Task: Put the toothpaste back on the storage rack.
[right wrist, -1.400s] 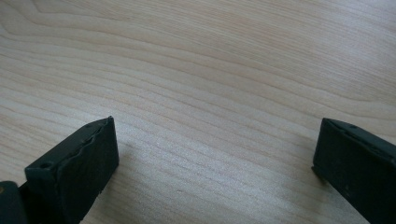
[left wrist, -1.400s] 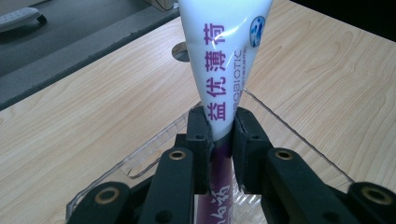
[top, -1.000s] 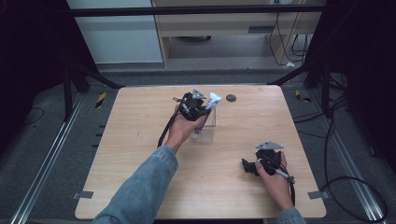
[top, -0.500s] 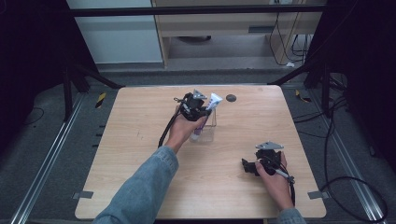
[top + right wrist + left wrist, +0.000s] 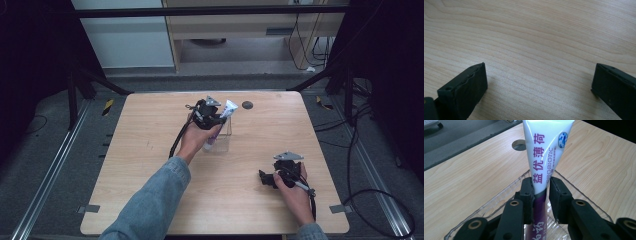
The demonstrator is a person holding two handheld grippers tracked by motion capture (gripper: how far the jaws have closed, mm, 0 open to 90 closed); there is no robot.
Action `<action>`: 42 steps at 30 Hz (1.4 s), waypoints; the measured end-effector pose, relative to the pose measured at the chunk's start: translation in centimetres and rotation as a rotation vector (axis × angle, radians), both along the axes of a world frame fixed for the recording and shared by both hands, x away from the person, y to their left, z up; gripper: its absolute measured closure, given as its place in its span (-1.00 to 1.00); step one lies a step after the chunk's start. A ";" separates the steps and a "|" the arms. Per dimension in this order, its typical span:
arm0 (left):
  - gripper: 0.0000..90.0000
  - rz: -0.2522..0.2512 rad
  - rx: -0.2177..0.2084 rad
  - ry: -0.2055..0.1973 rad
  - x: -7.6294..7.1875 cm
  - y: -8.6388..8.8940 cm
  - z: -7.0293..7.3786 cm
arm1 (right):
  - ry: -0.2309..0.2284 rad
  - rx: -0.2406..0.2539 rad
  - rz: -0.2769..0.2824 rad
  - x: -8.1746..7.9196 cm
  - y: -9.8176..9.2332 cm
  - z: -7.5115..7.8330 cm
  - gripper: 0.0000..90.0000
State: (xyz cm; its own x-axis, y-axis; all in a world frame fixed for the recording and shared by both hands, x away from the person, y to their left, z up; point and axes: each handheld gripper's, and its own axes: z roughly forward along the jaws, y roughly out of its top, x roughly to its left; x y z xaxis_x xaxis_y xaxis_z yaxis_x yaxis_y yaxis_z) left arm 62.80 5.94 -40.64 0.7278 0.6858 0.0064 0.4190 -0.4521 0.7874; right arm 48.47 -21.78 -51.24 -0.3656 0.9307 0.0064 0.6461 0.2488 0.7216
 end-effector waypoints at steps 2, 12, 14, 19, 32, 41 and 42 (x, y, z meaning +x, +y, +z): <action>0.59 0.001 0.002 -0.001 0.0 0.0 0.0 | 0.000 0.001 0.001 0.0 0.0 0.0 -0.99; 0.55 0.001 0.000 -0.002 0.0 0.1 0.0 | 0.000 0.000 0.000 0.0 0.0 0.0 -0.99; 0.52 0.000 0.000 -0.004 0.0 0.1 0.0 | -0.002 -0.003 0.001 0.0 0.0 0.0 -0.99; 0.45 0.005 -0.003 -0.017 -0.1 0.2 0.1 | 0.000 0.000 0.000 0.0 0.0 0.0 -0.99; 0.31 0.002 -0.015 -0.043 -0.7 0.8 1.1 | 0.000 -0.005 0.002 0.0 0.0 0.0 -0.99; 0.24 -0.014 -0.004 -0.071 -1.5 1.1 1.9 | -0.004 -0.009 0.002 0.0 0.0 0.0 -0.99; 0.21 -0.017 0.003 -0.076 -1.5 1.1 2.0 | -0.004 -0.009 0.002 0.0 0.0 0.0 -0.99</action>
